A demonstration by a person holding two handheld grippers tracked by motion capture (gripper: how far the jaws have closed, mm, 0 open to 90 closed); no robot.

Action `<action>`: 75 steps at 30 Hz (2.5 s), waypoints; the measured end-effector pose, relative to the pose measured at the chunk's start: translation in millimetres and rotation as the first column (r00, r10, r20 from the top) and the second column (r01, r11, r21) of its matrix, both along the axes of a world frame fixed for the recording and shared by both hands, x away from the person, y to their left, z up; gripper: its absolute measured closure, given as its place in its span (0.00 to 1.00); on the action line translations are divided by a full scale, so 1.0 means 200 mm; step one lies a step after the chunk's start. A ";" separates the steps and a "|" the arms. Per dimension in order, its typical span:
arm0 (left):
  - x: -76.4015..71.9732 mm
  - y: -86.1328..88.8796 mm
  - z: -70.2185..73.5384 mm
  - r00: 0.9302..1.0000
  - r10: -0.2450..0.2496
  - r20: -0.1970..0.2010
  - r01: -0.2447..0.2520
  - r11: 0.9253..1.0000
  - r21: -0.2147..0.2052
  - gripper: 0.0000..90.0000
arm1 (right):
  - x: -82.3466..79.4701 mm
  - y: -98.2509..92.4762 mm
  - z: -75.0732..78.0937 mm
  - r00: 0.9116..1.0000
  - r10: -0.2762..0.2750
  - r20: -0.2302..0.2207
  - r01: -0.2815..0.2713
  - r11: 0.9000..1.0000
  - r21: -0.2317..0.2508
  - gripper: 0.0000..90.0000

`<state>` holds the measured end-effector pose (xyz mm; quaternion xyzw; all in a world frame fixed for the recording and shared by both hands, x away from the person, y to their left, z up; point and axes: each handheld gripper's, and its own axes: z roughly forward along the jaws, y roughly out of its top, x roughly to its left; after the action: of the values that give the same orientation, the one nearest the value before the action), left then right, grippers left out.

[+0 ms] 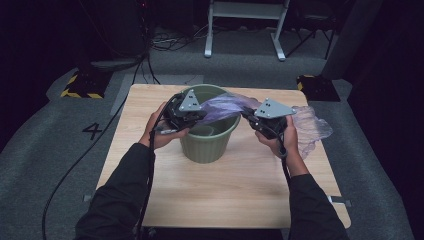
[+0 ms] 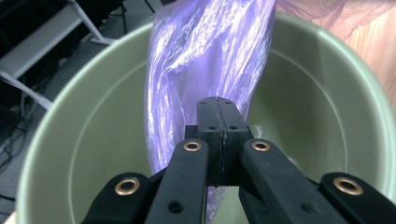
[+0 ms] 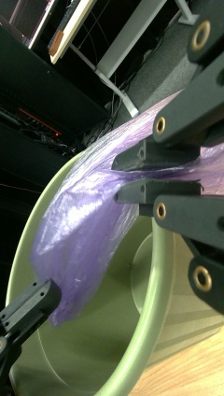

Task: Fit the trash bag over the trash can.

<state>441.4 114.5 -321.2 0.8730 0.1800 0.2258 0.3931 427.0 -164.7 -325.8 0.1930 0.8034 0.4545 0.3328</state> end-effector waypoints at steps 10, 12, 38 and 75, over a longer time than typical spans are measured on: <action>0.03 0.02 -0.03 1.000 0.008 -0.023 -0.009 1.000 -0.016 1.00 | -0.02 -0.02 -0.01 1.000 -0.008 -0.027 0.008 1.000 0.022 0.58; 0.04 0.03 -0.03 1.000 0.008 -0.027 -0.009 1.000 -0.024 1.00 | -0.02 -0.04 -0.01 0.999 -0.011 -0.050 0.013 1.000 0.029 0.49; 0.07 0.06 -0.03 1.000 0.002 -0.024 -0.005 0.996 -0.091 1.00 | -0.11 -0.23 -0.07 0.995 -0.100 0.002 0.100 0.993 -0.063 0.96; -0.02 -0.05 0.08 1.000 0.025 0.007 -0.023 0.989 -0.144 0.31 | -0.14 -0.04 0.05 0.986 -0.044 0.158 0.079 0.973 -0.218 0.99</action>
<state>437.8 105.3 -304.9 0.8390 0.2045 0.2209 0.4533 398.5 -171.9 -315.4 0.1439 0.8153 0.3642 0.4266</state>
